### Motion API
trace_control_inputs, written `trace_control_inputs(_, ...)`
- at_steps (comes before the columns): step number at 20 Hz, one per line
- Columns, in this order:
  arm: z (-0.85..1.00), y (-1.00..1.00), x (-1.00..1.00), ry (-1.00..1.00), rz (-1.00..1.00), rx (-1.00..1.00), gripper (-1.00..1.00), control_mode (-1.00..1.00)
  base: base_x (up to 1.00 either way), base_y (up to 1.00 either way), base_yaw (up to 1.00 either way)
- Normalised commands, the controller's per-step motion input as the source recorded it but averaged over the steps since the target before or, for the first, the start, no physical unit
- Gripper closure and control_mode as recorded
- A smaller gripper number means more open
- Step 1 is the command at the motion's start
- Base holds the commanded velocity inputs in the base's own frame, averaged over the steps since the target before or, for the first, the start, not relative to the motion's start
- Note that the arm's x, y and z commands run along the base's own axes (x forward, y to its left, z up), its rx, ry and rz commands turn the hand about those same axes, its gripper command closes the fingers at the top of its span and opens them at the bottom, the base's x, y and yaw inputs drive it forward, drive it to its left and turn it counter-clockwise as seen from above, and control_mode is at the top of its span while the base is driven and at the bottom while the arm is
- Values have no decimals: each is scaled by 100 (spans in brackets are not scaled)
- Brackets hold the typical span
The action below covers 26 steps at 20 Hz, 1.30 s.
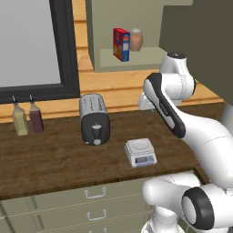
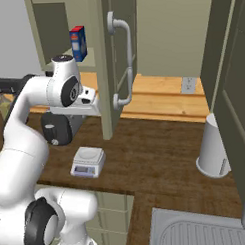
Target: Pick the boxed food and place it on the digital scale for weighing, and close the cabinet.
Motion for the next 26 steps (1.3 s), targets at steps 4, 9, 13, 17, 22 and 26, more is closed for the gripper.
trace_control_inputs(4,0,0,-28,-1,0,0,-100,-100,0,0,0)
trace_control_inputs(9,19,1,-48,-20,1,0,-100,-100,0,0,0)
trace_control_inputs(13,64,9,-25,-33,7,0,-100,-100,0,0,0)
trace_control_inputs(17,87,26,-18,-30,6,0,-100,-100,0,0,0)
trace_control_inputs(22,90,23,-8,-25,3,0,-100,-100,0,0,0)
trace_control_inputs(26,69,16,0,-19,1,0,-100,-100,0,0,0)
